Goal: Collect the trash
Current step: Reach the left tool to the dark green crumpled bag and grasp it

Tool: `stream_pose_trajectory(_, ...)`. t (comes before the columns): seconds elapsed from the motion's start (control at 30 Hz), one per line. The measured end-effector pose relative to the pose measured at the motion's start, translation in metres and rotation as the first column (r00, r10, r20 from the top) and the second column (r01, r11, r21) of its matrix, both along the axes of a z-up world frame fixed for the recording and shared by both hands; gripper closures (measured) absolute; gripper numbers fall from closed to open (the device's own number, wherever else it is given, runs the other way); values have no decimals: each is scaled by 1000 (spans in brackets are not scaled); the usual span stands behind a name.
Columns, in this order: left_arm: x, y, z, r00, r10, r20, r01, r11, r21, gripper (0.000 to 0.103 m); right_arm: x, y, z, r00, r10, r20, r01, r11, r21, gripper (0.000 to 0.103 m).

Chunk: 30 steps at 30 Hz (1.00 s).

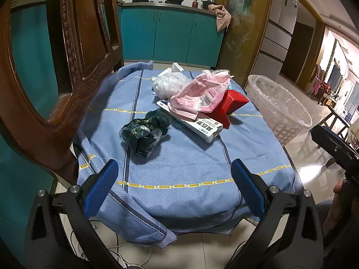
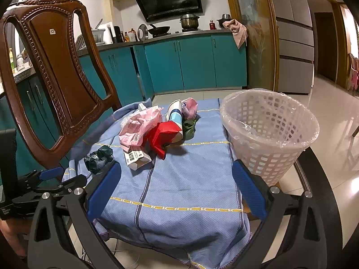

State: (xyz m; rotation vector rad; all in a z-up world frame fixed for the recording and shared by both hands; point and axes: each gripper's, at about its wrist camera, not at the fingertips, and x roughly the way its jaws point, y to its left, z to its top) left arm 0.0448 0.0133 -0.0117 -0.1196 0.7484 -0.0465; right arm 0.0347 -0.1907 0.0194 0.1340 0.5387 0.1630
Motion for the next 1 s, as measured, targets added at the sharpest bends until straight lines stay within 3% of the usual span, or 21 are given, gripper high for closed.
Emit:
stream_pose_trajectory(0.37, 3, 1, -3, 1000, 8, -5, -8, 1000, 14, 3, 0, -1, 1, 1000, 3, 2, -3, 1000, -1, 6)
stream_pose_trajectory(0.57, 11, 4, -4, 1000, 20, -4, -20, 998, 61, 3, 0, -2, 1, 1000, 4, 2, -4, 1000, 0, 6)
stream_pose_trajectory(0.87, 58, 6, -8, 999, -18, -38, 25, 985, 173, 5, 5, 0, -2, 1000, 13, -17, -13, 1000, -10, 6)
stream_pose_trajectory(1.0, 86, 8, -22, 995, -17, -103, 38, 979, 198, 11, 9, 2, -5, 999, 20, -29, -20, 1000, -10, 6)
